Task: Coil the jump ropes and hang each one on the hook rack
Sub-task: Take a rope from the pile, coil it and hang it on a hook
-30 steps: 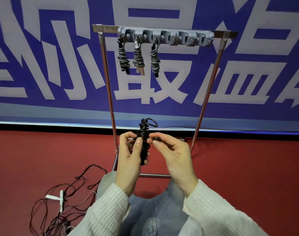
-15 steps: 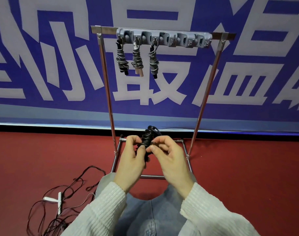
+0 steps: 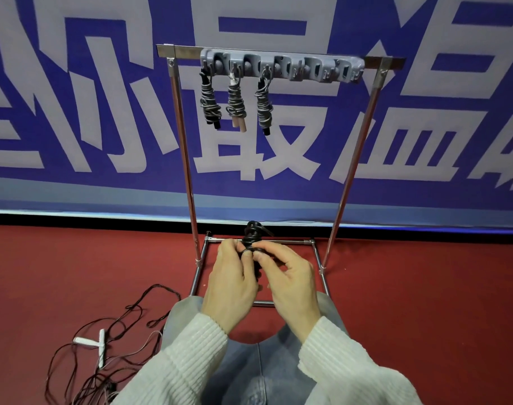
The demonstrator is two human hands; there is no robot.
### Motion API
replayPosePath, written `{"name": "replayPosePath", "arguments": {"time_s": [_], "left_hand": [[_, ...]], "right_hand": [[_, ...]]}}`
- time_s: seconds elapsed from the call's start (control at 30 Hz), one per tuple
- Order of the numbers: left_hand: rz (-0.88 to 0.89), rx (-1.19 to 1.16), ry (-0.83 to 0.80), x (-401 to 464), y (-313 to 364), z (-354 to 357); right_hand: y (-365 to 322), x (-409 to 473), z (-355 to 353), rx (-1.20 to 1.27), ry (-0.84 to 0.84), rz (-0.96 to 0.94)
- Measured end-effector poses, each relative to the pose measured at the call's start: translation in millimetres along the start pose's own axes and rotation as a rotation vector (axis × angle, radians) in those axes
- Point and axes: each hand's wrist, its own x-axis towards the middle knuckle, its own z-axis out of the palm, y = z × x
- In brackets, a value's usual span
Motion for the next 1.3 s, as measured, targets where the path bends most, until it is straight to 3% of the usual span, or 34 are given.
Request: {"name": "replayPosePath", "arguments": {"time_s": [0.27, 0.4, 0.57, 0.7, 0.9, 1.17, 1.3], "left_hand": [[0.000, 0.098, -0.024, 1.4, 3.0, 0.3], [-0.065, -0.074, -0.050, 4.6, 1.5, -0.9], [-0.193, -0.399, -0.053, 5.8, 11.5, -5.2], [-0.217, -0.475, -0.044, 5.2, 18.1, -8.0], [-0.205, -0.410, -0.036, 2.4, 16.4, -9.3], [-0.243, -0.500, -0.046, 4.3, 18.5, -7.1], [-0.248, -0.507, -0.034, 4.5, 20.7, -5.4]], "right_hand": [[11.6, -1.5, -1.4, -0.002, -0.148, 0.083], [16.4, 3.4, -6.8, -0.055, -0.206, 0.118], [16.6, 4.7, -11.4, -0.224, -0.293, 0.023], [13.6, 10.9, -16.0, -0.279, -0.341, -0.017], [13.0, 20.6, -14.4, -0.116, -0.212, 0.179], [18.8, 20.2, -11.1, -0.417, -0.170, -0.068], [19.0, 22.6, -8.7, -0.494, -0.159, -0.079]]}}
